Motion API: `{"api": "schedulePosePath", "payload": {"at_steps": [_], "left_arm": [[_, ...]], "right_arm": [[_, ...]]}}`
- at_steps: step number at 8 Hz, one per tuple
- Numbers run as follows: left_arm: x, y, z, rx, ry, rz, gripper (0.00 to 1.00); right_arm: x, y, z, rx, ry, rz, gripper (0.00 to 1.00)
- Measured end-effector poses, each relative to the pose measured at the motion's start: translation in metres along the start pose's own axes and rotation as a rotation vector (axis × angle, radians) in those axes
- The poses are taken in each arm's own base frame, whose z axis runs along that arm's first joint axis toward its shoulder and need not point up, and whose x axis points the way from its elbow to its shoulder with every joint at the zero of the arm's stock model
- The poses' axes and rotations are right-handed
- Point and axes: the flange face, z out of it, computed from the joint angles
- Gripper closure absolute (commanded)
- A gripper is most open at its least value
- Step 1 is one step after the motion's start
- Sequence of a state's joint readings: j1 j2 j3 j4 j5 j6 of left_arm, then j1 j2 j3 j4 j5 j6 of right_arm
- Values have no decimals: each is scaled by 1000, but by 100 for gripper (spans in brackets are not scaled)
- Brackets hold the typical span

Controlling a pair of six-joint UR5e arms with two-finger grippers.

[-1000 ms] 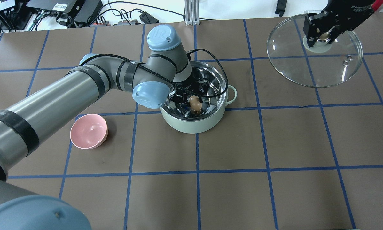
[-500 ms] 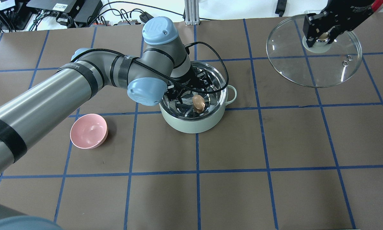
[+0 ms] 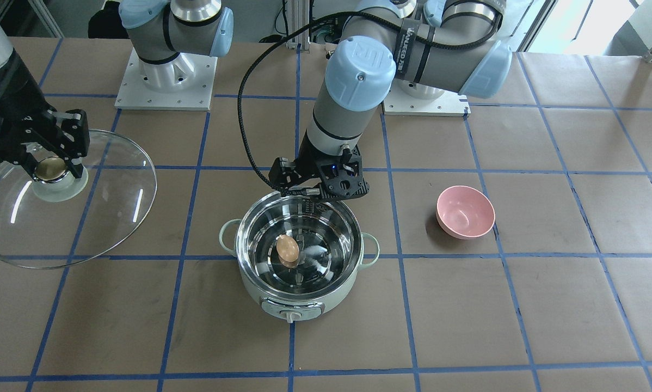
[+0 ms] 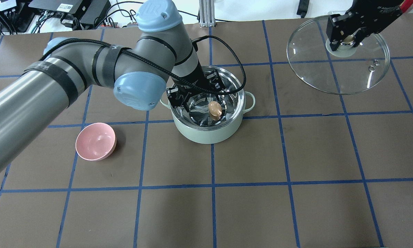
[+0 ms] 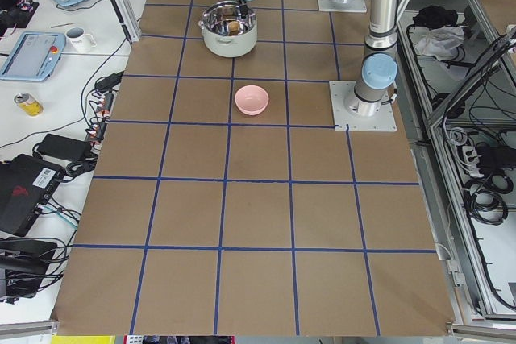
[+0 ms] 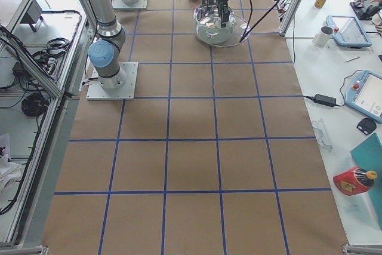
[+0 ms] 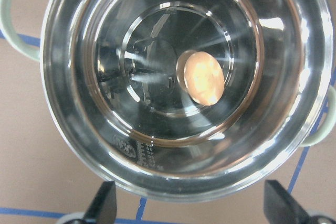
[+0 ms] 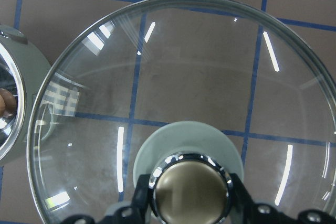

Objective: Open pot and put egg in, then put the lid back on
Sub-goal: 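Raise the left gripper while the right carries the lid over the pot, then lower the glass lid onto the pot with the right gripper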

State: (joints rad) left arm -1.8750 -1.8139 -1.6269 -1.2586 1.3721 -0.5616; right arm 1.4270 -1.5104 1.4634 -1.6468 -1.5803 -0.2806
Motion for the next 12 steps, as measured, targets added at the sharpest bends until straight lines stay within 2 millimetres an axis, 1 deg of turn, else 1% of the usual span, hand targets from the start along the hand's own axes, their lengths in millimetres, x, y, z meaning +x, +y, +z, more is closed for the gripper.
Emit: {"api": "schedulePosePath", "payload": {"at_steps": [3, 4, 5, 6, 7, 8, 10, 11, 12], "left_arm": [[-29, 39, -66, -38, -86, 31, 0], [-40, 47, -86, -65, -117, 57, 0], [-51, 52, -104, -83, -137, 89, 0], [-64, 51, -120, -92, -144, 137, 0], [-83, 43, -133, -95, -140, 175, 0], [-105, 32, -144, -96, -139, 215, 0], [-154, 6, -162, -82, -191, 308, 0], [-165, -1, -167, -62, -202, 335, 0], [-168, -6, -172, -27, -206, 355, 0]], "right_arm": [[-1, 1, -1, 0, 6, 9, 100], [-5, 0, -2, 3, -1, 6, 100], [-17, -1, 0, 3, -10, -5, 100], [-39, -4, 3, 4, -21, 6, 100], [-71, -8, 9, 4, -47, 31, 100], [-107, -14, 17, 7, -71, 63, 100], [-186, -30, 45, 18, -115, 139, 100], [-217, -36, 60, 13, -127, 168, 100], [-241, -40, 72, 7, -134, 189, 100]]}}
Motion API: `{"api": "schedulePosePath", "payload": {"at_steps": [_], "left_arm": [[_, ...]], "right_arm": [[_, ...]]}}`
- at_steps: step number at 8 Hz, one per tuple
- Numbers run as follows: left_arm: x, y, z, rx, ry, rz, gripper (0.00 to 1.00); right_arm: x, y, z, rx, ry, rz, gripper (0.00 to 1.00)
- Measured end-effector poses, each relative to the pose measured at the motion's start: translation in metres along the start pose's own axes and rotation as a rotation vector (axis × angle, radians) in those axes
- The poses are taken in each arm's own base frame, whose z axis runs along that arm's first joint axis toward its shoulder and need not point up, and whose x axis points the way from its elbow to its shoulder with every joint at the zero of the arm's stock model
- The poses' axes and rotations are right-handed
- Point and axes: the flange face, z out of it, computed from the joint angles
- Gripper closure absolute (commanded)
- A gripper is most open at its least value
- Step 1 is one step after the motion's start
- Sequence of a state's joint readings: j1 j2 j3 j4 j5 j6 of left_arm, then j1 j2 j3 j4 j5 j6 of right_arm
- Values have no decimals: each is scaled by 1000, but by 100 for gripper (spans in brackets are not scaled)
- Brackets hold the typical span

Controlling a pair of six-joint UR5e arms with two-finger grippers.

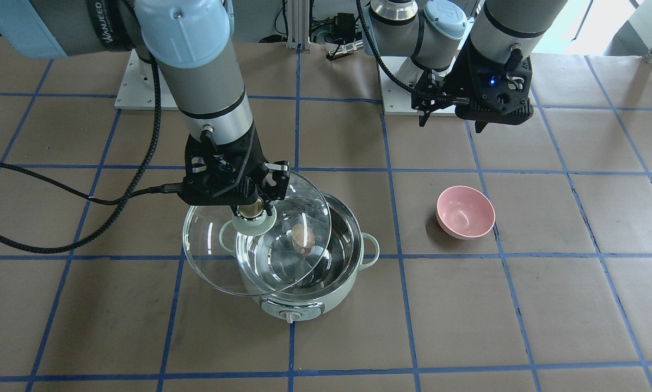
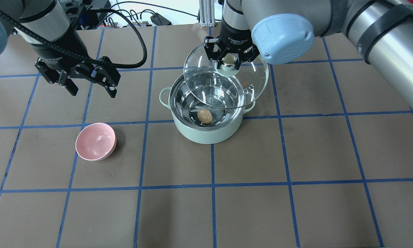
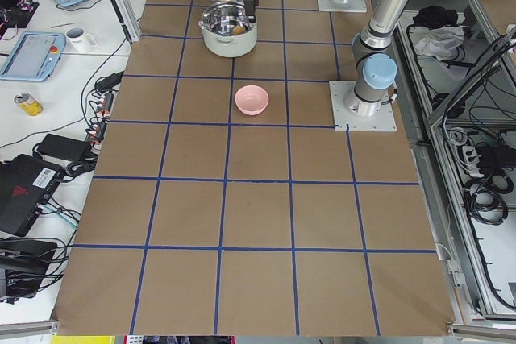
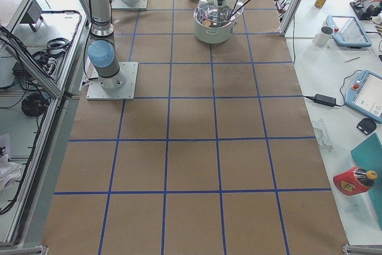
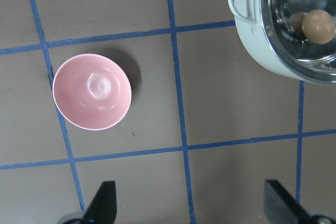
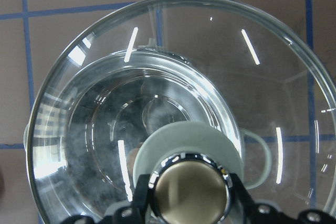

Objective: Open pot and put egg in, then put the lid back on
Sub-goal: 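Lower the glass lid onto the pot with the right gripper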

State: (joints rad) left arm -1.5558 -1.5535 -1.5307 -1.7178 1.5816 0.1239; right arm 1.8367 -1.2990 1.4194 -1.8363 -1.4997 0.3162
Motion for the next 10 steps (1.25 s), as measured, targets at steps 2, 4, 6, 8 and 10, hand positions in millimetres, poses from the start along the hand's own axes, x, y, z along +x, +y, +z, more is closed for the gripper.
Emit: {"api": "schedulePosePath", "payload": {"at_steps": [2, 4, 6, 8, 10], "left_arm": [[-1, -2, -3, 30, -9, 18, 0], [-1, -2, -3, 36, -10, 41, 0], [-1, -2, -3, 36, -9, 48, 0], [-1, -2, -3, 35, -8, 47, 0], [-1, -2, -3, 34, -9, 47, 0]], "right_arm": [[-32, 3, 31, -14, -2, 9, 100], [-41, 3, 52, -31, 6, 6, 100], [-52, 10, 68, -53, 19, -12, 100], [-58, 13, 78, -66, 28, -23, 100], [-60, 15, 82, -73, 31, -28, 100]]}}
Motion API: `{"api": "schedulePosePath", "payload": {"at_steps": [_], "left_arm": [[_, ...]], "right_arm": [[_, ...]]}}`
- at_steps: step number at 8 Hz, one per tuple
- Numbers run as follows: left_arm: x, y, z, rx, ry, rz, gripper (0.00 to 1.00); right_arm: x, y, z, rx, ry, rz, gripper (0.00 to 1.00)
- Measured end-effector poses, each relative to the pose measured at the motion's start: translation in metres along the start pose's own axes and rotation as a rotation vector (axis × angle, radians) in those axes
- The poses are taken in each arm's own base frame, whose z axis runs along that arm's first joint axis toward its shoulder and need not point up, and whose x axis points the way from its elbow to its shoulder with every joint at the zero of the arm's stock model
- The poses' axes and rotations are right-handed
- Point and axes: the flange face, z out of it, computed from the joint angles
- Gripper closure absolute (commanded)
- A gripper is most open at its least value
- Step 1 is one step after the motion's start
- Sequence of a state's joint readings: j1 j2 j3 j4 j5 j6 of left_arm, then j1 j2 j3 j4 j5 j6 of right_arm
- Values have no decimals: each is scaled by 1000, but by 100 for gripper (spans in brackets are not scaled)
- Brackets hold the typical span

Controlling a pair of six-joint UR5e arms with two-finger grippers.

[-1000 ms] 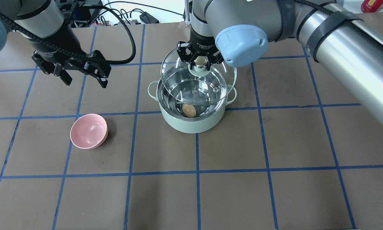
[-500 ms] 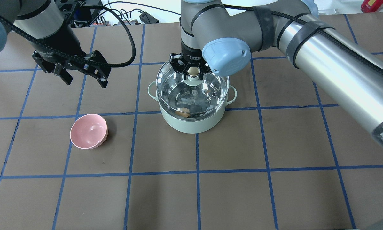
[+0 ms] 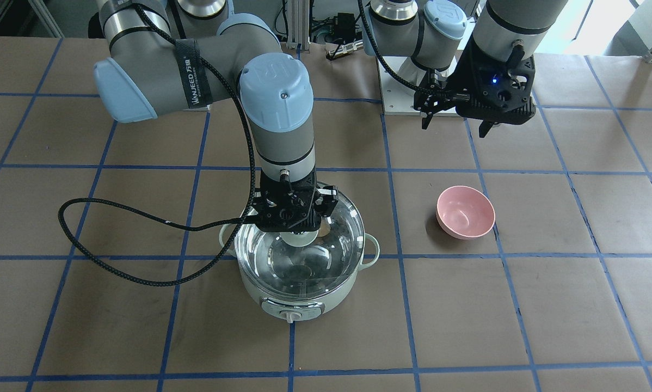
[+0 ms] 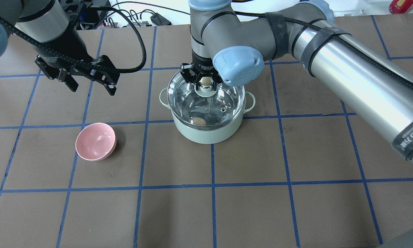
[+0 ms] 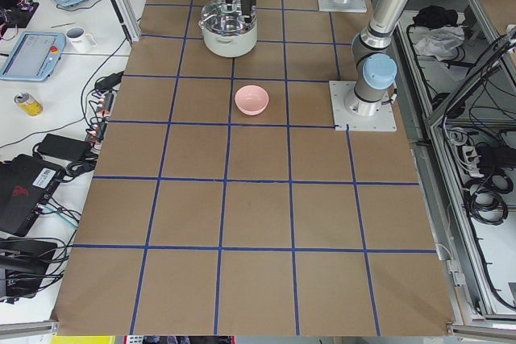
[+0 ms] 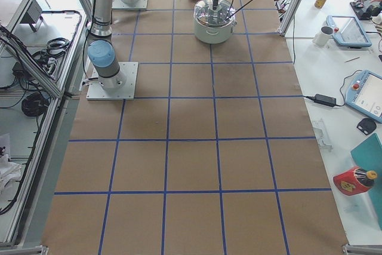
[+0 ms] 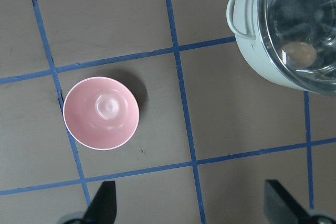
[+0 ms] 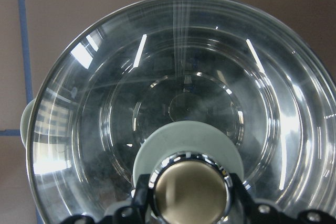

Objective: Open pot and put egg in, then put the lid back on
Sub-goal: 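Lower the glass lid onto the pot with the right gripper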

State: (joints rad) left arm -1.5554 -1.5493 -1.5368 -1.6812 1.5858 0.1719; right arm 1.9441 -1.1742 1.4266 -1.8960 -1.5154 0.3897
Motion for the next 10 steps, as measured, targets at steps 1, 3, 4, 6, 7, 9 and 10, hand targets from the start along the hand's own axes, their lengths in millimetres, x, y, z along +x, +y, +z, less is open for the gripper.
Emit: {"api": "schedulePosePath", "payload": {"at_steps": [1, 3, 4, 6, 7, 9, 10], "left_arm": [[0, 0, 0, 0, 0, 0, 0], [0, 0, 0, 0, 0, -1, 0], [0, 0, 0, 0, 0, 0, 0], [0, 0, 0, 0, 0, -1, 0], [-1, 0, 0, 0, 0, -1, 0], [-1, 0, 0, 0, 0, -1, 0], [-1, 0, 0, 0, 0, -1, 0]], "right_arm": [[0, 0, 2, -2, 1, -3, 100], [0, 2, 5, -9, 3, -9, 100], [0, 3, 8, -15, 6, -10, 100], [1, 5, 12, -21, 9, -14, 100], [1, 5, 13, -20, 8, -16, 100], [0, 3, 12, -5, 2, -20, 100], [0, 2, 12, 4, -2, -21, 100]]}}
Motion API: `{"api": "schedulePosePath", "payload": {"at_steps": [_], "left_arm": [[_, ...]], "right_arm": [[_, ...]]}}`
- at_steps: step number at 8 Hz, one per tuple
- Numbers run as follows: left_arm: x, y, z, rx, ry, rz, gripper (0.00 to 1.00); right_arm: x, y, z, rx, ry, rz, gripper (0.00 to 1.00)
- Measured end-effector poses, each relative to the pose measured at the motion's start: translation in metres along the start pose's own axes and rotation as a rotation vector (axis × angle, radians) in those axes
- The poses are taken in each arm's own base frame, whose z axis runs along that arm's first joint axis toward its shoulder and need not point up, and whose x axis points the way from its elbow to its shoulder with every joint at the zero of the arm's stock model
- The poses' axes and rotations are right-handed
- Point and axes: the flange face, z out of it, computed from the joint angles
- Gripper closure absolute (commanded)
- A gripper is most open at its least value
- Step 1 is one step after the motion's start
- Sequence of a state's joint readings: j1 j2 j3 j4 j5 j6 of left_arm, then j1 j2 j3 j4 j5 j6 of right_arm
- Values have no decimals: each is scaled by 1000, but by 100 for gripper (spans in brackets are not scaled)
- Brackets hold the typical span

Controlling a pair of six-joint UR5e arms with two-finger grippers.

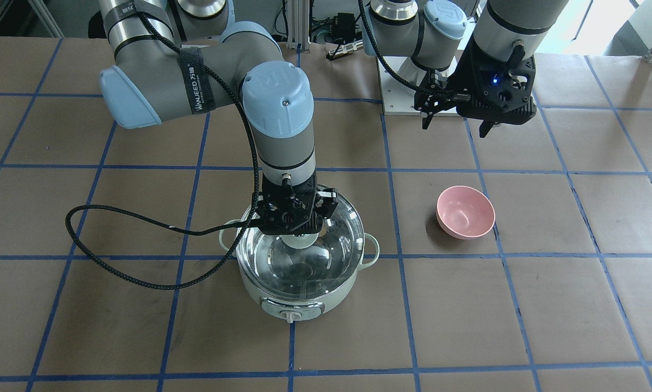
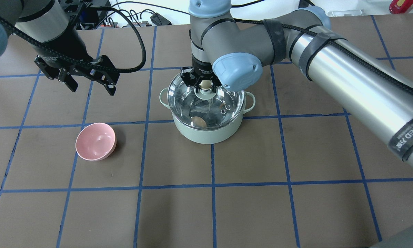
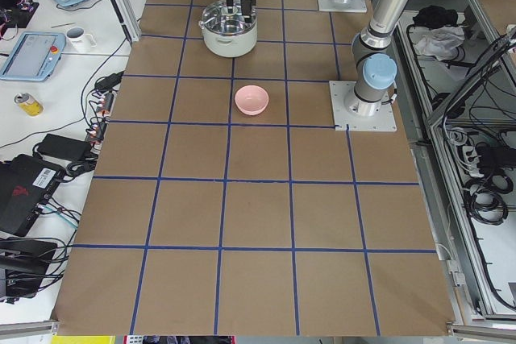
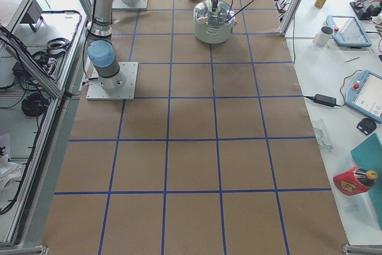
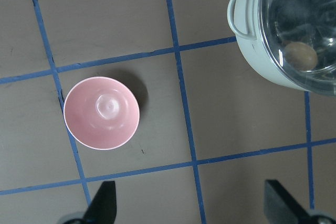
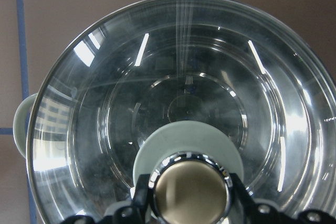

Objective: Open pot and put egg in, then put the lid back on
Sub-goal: 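Lower the glass lid onto the pot with the right gripper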

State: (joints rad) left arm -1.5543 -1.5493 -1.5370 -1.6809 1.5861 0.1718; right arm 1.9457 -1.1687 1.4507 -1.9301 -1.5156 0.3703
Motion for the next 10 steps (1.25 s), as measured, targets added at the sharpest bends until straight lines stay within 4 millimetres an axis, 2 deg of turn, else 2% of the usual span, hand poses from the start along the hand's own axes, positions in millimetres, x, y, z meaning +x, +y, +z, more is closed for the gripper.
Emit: {"api": "schedulePosePath", "payload": {"at_steps": [6, 7, 8, 10], "left_arm": [[0, 0, 0, 1, 1, 0, 0], [0, 0, 0, 0, 1, 0, 0], [0, 0, 0, 1, 1, 1, 0], [0, 0, 0, 0, 0, 0, 0]], "right_arm": [[1, 1, 3, -2, 0, -4, 98], [2, 3, 5, -7, 2, -3, 56], [3, 6, 6, -12, 4, -3, 1], [3, 7, 7, -12, 4, -12, 0]]}}
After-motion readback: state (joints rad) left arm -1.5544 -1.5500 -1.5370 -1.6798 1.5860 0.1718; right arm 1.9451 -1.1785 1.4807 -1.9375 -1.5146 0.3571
